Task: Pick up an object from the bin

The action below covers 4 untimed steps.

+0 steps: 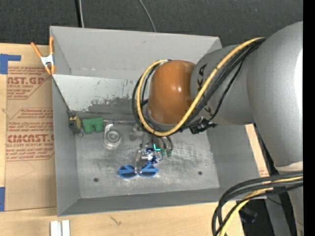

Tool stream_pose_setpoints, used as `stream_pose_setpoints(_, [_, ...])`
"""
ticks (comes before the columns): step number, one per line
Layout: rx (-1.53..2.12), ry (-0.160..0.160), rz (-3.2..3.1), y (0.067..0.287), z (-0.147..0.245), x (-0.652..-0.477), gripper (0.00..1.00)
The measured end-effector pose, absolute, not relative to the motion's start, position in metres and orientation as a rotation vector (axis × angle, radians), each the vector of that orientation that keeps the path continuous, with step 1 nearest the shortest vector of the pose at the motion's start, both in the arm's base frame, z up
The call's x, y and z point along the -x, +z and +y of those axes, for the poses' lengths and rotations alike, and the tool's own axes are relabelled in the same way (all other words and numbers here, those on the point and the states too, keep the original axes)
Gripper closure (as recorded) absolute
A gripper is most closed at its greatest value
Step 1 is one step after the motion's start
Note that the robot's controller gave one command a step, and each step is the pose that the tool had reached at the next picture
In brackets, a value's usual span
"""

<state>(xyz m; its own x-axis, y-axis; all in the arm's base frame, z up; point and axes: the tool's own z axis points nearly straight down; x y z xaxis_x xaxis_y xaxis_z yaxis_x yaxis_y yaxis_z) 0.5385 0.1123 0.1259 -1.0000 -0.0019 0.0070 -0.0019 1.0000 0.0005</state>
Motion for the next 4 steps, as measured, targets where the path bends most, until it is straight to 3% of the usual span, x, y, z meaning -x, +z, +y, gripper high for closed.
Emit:
stream_pose_setpoints(1, [-0.992,0.002,-2.986,0.224,0.055,-0.529,0.00])
stream_pose_setpoints(2, [-1.315,-0.008,-2.848,0.099,0.084,-0.504,0.00])
stream_pose_setpoints(3, [-1.346,-0.006,-2.846,0.072,0.077,-0.516,0.00])
stream_pose_setpoints(4, [-1.345,-0.002,-2.845,0.075,0.076,-0.517,1.00])
